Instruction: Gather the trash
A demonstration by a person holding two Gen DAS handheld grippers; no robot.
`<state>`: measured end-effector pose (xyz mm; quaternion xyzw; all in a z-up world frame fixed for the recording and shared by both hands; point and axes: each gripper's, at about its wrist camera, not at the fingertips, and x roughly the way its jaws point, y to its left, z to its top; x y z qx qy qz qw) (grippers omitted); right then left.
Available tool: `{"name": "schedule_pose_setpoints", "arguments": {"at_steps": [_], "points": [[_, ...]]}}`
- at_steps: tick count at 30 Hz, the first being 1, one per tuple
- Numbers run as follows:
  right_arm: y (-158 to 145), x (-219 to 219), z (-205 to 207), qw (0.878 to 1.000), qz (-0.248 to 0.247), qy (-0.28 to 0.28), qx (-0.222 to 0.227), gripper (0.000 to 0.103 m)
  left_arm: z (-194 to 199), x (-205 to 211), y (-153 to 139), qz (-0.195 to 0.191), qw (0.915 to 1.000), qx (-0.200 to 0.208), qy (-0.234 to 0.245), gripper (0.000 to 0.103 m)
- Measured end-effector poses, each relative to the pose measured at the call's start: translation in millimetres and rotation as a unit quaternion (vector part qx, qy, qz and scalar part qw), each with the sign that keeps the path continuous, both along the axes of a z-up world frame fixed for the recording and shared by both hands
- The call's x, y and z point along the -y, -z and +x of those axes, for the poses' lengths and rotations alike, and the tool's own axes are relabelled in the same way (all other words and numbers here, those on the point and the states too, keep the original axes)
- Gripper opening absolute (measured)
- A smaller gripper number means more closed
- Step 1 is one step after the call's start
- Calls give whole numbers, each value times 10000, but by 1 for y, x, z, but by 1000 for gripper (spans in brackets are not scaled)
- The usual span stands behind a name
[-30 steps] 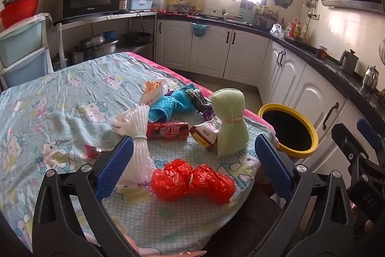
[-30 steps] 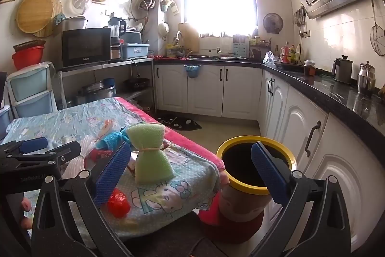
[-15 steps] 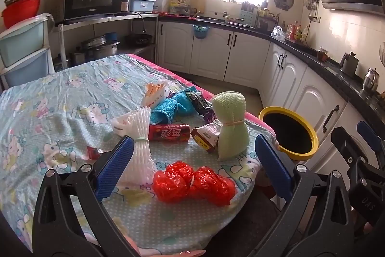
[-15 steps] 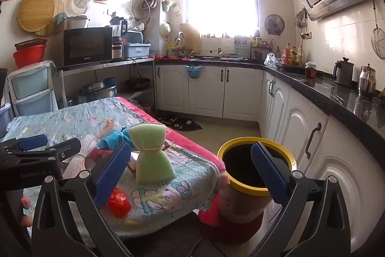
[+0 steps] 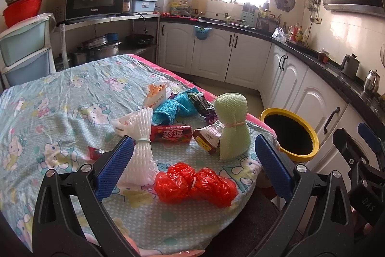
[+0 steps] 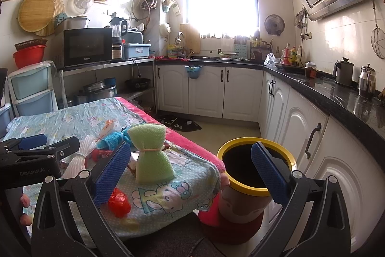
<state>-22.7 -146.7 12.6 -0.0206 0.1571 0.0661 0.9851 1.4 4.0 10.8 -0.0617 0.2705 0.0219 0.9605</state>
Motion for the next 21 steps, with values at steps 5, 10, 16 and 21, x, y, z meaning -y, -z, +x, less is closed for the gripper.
{"name": "schedule_pose_setpoints", "arguments": {"at_steps": [5,10,16,21], "points": [[0,1,0,10000,5,-2,-3,97,0,0,1,-7,10000,5,-3,93],[0,0,0,10000,3,4,0,97,1,-3,0,-8,10000,14,-11,93],[-1,1,0,10000,-4,-3,1,97,1,-4,-1,-1,10000,17,-22,93],[-1,1,0,10000,0,1,-2,97,3,-8,-6,-7,10000,22,-27,93]]}}
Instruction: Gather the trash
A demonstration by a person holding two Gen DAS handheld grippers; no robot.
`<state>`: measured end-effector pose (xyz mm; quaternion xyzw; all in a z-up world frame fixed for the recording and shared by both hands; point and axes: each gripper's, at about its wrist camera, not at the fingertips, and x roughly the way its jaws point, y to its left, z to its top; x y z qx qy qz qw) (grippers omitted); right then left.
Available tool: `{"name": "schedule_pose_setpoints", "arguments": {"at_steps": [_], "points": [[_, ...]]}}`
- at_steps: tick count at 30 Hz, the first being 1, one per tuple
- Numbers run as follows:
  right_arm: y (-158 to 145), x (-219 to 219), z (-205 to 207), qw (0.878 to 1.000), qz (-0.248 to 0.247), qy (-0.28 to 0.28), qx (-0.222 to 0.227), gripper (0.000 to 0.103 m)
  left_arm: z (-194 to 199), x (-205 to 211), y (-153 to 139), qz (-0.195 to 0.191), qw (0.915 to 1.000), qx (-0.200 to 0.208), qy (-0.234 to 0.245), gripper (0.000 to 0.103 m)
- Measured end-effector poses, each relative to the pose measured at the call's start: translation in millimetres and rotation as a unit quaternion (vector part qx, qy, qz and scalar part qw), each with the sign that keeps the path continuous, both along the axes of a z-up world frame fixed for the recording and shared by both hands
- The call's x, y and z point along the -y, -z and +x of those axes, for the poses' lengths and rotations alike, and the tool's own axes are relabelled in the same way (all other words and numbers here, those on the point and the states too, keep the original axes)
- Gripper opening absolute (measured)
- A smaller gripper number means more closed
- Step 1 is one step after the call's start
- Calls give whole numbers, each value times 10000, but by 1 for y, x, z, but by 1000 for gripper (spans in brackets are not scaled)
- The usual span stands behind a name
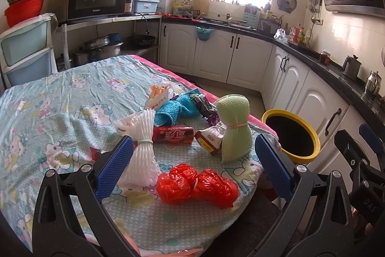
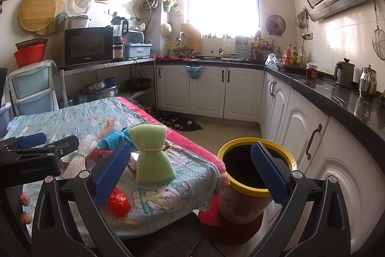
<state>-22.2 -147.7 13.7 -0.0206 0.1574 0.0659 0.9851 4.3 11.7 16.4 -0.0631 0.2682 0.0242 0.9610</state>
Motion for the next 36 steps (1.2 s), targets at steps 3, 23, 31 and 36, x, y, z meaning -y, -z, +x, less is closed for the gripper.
{"name": "schedule_pose_setpoints", "arguments": {"at_steps": [3,23,31,36], "points": [[0,0,0,10000,-7,-3,5,97,-1,1,1,6,10000,-2,3,93],[-7,-39,30,9940,-378,-966,-337,97,1,-53,-7,-247,9969,-2,-741,93],[-9,-61,61,9900,-296,-1262,-554,97,8,-94,-7,-270,9926,-48,-1185,93],[1,-65,96,9876,-347,-1267,-862,97,37,-103,13,-489,9932,-553,-900,93]]}}
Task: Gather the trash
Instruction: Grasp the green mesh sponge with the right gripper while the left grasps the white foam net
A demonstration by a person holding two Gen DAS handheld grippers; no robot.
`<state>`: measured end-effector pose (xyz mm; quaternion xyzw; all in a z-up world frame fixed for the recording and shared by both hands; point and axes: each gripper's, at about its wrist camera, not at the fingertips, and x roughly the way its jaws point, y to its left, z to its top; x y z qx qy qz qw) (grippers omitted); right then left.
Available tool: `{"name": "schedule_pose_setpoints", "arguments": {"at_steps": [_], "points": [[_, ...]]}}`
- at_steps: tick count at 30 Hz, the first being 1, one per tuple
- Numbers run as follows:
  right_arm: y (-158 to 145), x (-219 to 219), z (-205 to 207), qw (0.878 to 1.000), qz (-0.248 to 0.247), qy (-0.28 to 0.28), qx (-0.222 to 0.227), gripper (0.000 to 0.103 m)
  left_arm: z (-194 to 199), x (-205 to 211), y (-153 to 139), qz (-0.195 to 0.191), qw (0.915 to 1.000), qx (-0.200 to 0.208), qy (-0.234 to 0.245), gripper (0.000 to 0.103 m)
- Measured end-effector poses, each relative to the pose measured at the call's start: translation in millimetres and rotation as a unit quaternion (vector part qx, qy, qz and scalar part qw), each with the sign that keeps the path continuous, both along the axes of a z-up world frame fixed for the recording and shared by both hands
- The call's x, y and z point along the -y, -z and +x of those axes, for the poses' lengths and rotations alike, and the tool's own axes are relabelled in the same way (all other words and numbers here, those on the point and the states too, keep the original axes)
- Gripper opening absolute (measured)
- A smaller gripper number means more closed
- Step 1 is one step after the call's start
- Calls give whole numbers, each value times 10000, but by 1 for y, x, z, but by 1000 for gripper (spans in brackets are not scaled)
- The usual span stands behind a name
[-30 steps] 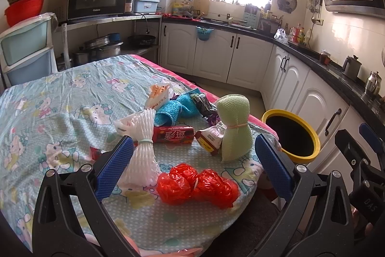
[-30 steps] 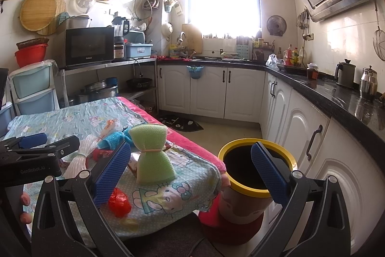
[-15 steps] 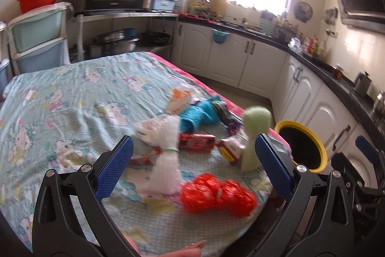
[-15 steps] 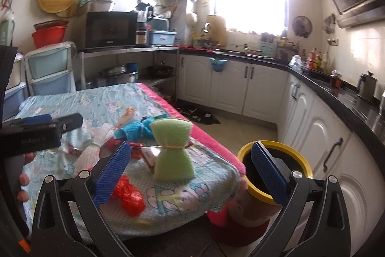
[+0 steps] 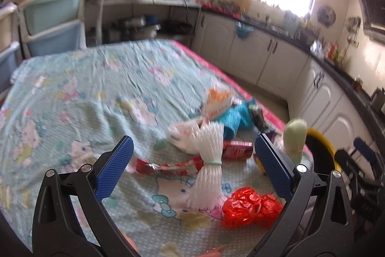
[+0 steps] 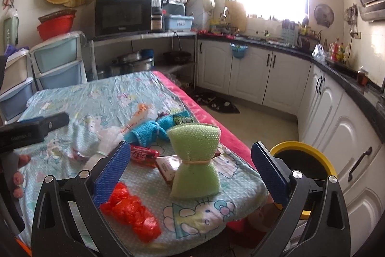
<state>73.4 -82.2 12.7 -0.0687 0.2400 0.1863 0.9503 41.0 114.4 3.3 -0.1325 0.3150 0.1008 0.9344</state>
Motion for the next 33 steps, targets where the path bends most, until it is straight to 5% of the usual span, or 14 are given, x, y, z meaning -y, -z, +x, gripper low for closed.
{"name": "schedule_pose_setpoints", "arguments": {"at_steps": [9,16,22,25,27,33], "points": [[39,2,62,9958,-82,17,-913,97,41,5,46,-315,9950,-687,650,93],[64,-4,90,9896,-50,-164,-1425,95,60,4,61,-628,9892,-1078,766,78],[73,-10,104,9852,-48,-310,-1684,82,72,5,67,-531,9866,-1331,775,49],[74,-9,108,9833,12,-394,-1776,69,73,4,68,-449,9862,-1398,761,24],[75,-8,108,9827,50,-470,-1793,58,72,1,66,-408,9868,-1387,732,19],[69,-4,104,9831,74,-633,-1714,51,68,-11,45,-393,9901,-1145,709,16]]}}
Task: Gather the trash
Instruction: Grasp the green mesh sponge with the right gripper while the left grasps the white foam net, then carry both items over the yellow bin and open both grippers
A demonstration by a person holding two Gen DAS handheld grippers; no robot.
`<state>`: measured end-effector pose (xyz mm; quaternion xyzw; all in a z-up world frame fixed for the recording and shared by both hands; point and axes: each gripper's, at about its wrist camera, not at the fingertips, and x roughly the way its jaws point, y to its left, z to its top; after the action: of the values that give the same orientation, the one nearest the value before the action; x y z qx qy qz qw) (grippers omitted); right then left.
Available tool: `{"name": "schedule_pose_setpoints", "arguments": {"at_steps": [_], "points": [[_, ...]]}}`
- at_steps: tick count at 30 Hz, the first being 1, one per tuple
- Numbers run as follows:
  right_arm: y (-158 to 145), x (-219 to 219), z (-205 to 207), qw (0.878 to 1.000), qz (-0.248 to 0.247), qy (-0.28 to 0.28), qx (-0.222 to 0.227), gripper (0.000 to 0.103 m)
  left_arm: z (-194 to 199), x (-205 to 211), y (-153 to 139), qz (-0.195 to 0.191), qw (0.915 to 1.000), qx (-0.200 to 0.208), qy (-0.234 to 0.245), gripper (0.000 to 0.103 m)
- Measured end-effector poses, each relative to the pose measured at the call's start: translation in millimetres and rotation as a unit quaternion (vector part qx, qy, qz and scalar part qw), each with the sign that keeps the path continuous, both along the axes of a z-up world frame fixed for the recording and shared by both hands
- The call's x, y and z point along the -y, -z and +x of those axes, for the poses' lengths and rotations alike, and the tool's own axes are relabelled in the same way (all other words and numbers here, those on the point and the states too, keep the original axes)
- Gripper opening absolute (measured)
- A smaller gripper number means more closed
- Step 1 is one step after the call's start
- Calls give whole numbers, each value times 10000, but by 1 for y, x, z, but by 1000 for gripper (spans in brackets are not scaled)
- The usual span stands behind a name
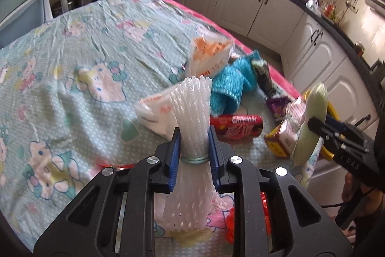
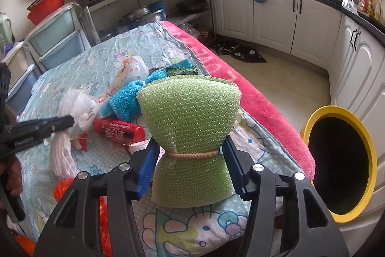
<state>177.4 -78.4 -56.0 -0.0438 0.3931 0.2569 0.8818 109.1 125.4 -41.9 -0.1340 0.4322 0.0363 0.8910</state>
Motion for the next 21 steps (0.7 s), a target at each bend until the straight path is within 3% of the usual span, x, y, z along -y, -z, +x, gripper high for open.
{"name": "schedule_pose_setpoints", "arguments": {"at_steps": [12,21], "points": [[-40,26,-12,9984,462,-204,261,50,4,17,-70,-131,9955,924,142,15],[-70,62,-10,9953,793,-35,549,50,28,59,-88,-229,9912,1234,429,15]]}}
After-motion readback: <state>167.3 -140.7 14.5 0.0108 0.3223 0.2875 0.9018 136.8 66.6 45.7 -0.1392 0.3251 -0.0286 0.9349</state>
